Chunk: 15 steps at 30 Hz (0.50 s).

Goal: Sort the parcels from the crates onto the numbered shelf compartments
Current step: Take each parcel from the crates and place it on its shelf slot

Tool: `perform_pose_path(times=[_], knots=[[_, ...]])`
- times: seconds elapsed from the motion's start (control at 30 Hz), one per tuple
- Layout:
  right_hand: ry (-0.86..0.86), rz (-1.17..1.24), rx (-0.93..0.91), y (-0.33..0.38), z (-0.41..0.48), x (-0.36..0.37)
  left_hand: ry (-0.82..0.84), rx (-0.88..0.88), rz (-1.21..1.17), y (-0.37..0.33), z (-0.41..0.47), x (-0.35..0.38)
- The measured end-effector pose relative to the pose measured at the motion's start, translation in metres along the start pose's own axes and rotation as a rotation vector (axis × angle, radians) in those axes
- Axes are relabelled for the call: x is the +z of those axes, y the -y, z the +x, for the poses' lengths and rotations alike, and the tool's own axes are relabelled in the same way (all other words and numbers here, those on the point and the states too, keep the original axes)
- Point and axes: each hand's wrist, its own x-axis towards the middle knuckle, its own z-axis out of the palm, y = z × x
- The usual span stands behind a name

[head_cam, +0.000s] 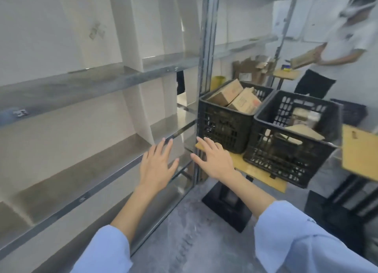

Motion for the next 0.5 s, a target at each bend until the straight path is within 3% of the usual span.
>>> perform_pose_path(times=[0.5], knots=[[-0.163,-0.108,0.380,-0.229,0.072,-0.088,-0.003,0.413,-0.208,-0.209,0.222,0.078]])
